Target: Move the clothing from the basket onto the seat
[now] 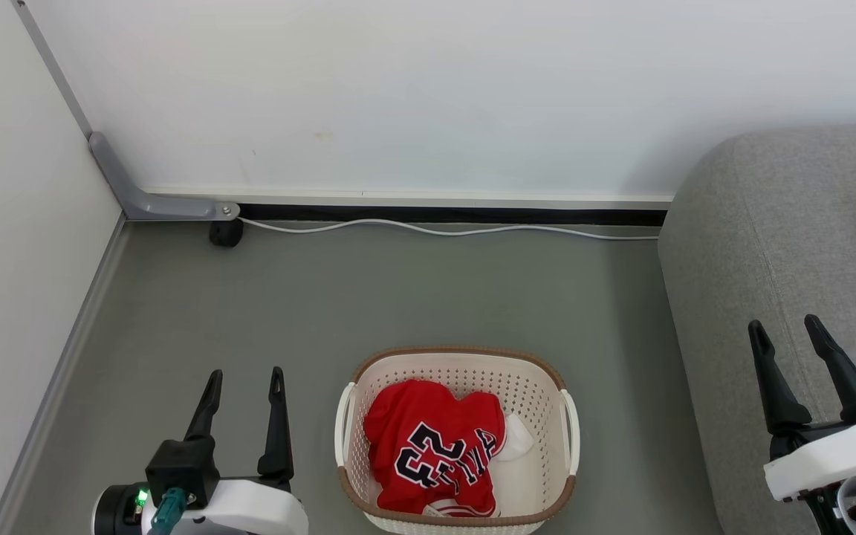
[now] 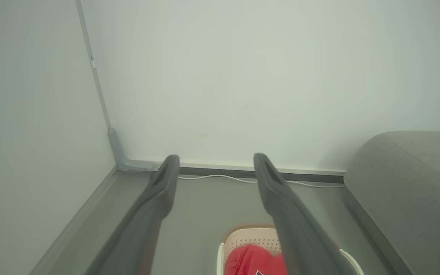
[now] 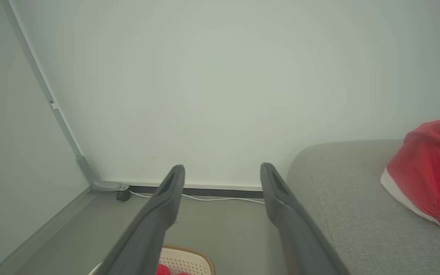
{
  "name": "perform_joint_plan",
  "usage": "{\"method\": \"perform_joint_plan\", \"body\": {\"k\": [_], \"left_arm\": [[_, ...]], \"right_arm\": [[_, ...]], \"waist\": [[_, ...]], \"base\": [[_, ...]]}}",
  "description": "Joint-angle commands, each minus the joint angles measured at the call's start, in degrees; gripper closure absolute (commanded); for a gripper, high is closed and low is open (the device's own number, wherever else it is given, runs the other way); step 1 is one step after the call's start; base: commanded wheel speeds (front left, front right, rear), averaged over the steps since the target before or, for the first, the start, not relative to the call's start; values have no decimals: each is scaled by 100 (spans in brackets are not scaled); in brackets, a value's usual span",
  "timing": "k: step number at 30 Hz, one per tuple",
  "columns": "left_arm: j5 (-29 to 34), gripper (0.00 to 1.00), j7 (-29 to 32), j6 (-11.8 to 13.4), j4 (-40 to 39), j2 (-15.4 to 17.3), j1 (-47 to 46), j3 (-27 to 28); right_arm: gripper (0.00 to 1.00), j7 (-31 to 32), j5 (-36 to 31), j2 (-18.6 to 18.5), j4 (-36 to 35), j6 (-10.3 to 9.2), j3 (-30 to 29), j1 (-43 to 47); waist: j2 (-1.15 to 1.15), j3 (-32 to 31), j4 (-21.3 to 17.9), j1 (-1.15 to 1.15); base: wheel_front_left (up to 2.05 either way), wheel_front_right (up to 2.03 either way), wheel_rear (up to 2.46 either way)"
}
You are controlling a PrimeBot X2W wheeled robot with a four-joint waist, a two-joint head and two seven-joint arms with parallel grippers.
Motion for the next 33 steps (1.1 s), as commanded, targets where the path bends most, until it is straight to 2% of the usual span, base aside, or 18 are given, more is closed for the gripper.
{"method": "perform_joint_plan", "body": {"k": [1,26,33], "left_arm": [[19,0,-35,-5,-185,20,-78,118],[17,0,-35,-28,-102,18,-55,-246],[-131,0,-35,68,-12,18,-152,-542]], "right_arm": [[0,-35,-69,-100,-168,19,104,11],[0,-35,-81,28,-163,19,-45,-60],[0,-35,49,-54,-384,19,-117,-152]], "waist": [[0,-5,-8,0],[0,67,-84,0],[0,410,-141,0]], "base": [[0,0,0],[0,0,0],[0,0,0]]}}
